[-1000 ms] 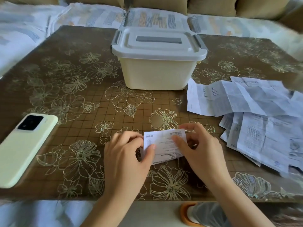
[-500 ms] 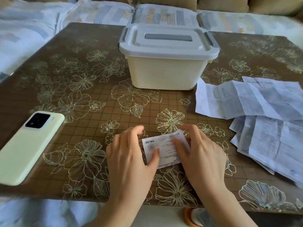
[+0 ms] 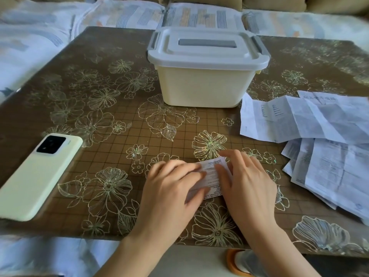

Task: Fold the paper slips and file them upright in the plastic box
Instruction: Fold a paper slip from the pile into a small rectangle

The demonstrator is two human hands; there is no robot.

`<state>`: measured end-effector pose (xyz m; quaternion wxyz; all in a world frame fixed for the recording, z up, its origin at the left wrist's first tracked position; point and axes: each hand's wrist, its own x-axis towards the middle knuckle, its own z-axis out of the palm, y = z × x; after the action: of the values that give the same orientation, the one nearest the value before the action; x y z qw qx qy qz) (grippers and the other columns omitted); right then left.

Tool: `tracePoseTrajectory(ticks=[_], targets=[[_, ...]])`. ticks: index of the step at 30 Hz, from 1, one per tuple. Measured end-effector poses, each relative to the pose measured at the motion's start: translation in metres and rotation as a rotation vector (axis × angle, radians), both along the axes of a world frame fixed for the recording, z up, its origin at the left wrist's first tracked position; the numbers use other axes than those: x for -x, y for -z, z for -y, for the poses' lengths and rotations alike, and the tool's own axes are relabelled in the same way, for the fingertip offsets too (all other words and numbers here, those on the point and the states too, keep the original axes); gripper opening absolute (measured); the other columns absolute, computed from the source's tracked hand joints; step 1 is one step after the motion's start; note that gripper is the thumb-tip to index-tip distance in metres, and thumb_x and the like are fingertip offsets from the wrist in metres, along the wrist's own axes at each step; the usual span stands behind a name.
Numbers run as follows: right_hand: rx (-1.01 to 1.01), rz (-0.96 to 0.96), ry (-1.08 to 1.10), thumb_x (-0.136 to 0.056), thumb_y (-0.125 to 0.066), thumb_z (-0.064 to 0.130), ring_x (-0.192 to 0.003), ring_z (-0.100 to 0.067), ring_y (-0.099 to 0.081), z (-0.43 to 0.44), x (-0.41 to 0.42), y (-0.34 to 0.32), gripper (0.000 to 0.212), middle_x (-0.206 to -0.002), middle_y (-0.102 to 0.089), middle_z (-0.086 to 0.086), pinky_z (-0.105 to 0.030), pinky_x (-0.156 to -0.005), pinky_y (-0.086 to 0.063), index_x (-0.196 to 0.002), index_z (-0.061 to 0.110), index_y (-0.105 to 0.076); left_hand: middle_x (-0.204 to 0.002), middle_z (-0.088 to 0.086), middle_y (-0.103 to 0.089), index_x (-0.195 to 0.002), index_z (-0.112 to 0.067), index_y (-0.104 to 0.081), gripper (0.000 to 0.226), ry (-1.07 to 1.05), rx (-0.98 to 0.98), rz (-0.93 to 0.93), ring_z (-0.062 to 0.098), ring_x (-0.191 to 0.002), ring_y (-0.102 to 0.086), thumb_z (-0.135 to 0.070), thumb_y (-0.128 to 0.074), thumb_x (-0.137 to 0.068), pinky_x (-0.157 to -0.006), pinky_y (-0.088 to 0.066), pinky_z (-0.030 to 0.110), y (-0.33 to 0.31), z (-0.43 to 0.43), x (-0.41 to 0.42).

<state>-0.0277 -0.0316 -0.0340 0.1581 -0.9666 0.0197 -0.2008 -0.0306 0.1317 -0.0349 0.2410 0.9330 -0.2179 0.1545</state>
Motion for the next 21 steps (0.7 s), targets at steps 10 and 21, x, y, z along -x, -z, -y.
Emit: tracePoseTrajectory(ticks=[10,21], targets=[[0.080,-0.038,-0.090,-0.084,-0.057,0.049,-0.115,-0.026,-0.048,0.014,0.021,0.004,0.034,-0.127,-0.056,0.002,-0.039,-0.084,-0.039,-0.110,0.031,-0.067,-0.118,-0.022,-0.062,-0.100,-0.032,-0.074,0.042,0.039,0.001,-0.126,0.005,-0.107,-0.051,-0.058,-0.054,-0.074,-0.093,-0.032,0.029,-0.006,-0.004,-0.006],[-0.122,-0.055,-0.185,-0.091,-0.057,0.010,-0.131,-0.029,-0.040,0.031,0.022,0.006,0.035,-0.139,-0.051,-0.002,-0.048,-0.101,-0.038,-0.117,0.030,-0.067,-0.142,-0.034,-0.040,-0.125,-0.049,-0.060,0.043,0.379,-0.036,-0.355,-0.003,-0.134,-0.030,-0.054,-0.047,-0.084,-0.110,-0.016,0.025,-0.005,-0.047,-0.033]])
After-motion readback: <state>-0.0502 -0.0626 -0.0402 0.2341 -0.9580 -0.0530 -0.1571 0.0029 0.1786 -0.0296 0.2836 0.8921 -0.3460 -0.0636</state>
